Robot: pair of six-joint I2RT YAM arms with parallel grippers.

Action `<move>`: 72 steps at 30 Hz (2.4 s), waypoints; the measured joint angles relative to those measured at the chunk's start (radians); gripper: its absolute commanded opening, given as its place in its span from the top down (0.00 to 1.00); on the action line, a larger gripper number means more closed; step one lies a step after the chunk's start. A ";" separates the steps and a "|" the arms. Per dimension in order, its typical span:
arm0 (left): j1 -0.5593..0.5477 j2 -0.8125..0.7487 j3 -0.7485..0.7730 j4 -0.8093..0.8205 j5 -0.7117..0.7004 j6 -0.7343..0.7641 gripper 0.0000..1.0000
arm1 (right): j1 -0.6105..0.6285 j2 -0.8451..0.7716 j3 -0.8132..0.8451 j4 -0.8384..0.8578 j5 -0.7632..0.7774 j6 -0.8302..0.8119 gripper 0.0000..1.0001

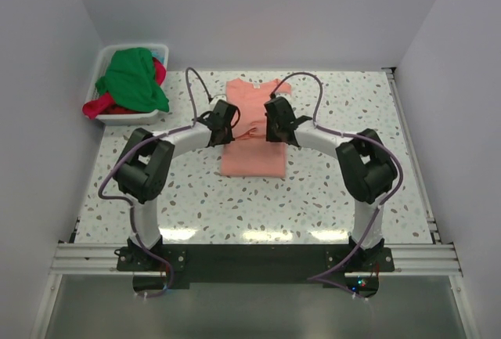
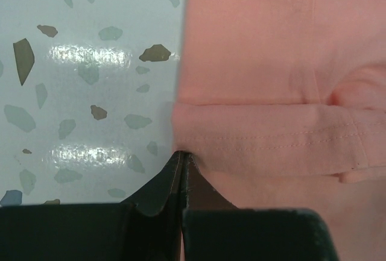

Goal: Fold and stack the t-shirts
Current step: Fold the tshirt

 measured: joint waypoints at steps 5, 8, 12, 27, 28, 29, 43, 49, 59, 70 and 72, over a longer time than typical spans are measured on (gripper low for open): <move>0.000 0.014 0.026 0.000 -0.007 0.000 1.00 | 0.000 0.037 0.037 -0.003 0.002 0.000 0.79; 0.000 0.029 0.047 0.002 -0.028 0.000 1.00 | 0.000 0.063 0.064 -0.003 0.008 -0.001 0.81; 0.000 0.055 0.089 0.014 -0.077 0.000 1.00 | 0.000 0.100 0.105 -0.005 0.023 -0.003 0.82; 0.002 0.119 0.216 0.047 -0.191 0.006 1.00 | -0.008 0.146 0.264 -0.016 0.094 -0.041 0.83; 0.002 0.111 0.216 0.041 -0.192 0.011 1.00 | -0.009 0.146 0.269 -0.016 0.094 -0.043 0.83; 0.002 0.101 0.216 0.030 -0.192 0.017 1.00 | -0.009 0.146 0.269 -0.016 0.094 -0.044 0.82; -0.026 -0.058 0.095 -0.132 -0.117 0.018 0.73 | -0.007 0.021 0.043 -0.027 0.064 -0.045 0.55; -0.026 -0.058 0.007 -0.129 -0.045 0.016 0.77 | 0.003 -0.020 0.002 -0.023 0.064 -0.045 0.55; -0.026 -0.019 0.034 -0.088 0.008 -0.001 0.81 | 0.018 -0.014 -0.002 -0.018 0.055 -0.044 0.58; -0.026 0.056 0.113 -0.090 0.009 -0.001 0.81 | 0.020 0.058 0.021 -0.007 0.034 -0.042 0.59; -0.025 0.072 0.135 -0.090 0.002 -0.001 0.81 | 0.020 0.075 0.036 -0.008 0.034 -0.042 0.59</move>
